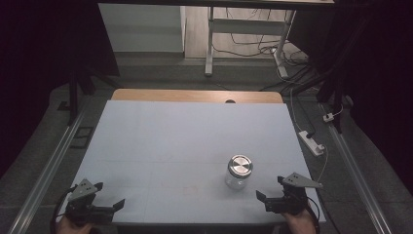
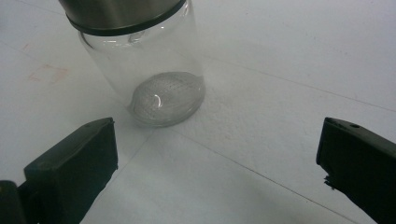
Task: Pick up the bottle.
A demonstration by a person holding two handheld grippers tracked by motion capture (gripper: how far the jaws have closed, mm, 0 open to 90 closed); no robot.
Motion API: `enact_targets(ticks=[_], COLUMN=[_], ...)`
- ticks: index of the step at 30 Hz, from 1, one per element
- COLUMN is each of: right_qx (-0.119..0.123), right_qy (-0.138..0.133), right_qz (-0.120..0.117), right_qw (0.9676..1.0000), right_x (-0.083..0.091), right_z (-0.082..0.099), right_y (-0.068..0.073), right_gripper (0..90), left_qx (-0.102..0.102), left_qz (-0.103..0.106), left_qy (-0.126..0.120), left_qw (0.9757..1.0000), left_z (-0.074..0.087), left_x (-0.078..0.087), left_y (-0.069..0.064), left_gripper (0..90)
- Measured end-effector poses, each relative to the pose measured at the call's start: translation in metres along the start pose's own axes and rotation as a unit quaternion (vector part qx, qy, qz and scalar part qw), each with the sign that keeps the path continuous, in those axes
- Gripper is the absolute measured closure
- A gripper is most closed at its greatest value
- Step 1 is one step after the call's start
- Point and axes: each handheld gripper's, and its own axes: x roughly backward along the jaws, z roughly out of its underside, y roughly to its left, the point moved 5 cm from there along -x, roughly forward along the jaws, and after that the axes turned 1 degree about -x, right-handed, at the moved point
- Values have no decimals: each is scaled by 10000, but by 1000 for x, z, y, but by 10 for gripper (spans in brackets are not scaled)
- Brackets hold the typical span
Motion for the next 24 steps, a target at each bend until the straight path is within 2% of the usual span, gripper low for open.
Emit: enact_targets(ticks=[4, 18, 24], right_qx=[-96, 27, 231], right_qy=[17, 175, 279], right_qz=[-41, -30, -29], right_qw=[9999, 9998, 9993], right_x=[0, -4, -6], right_z=[0, 0, 0], right_y=[-1, 1, 5], right_gripper=[0, 0, 0], left_qx=[-17, -11, 10], left_qz=[68, 108, 142], left_qy=[48, 141, 118], left_qw=[10000, 9998, 9998], left_z=[0, 0, 0], left_x=[-1, -3, -3], left_y=[0, 0, 0], left_gripper=[0, 0, 0])
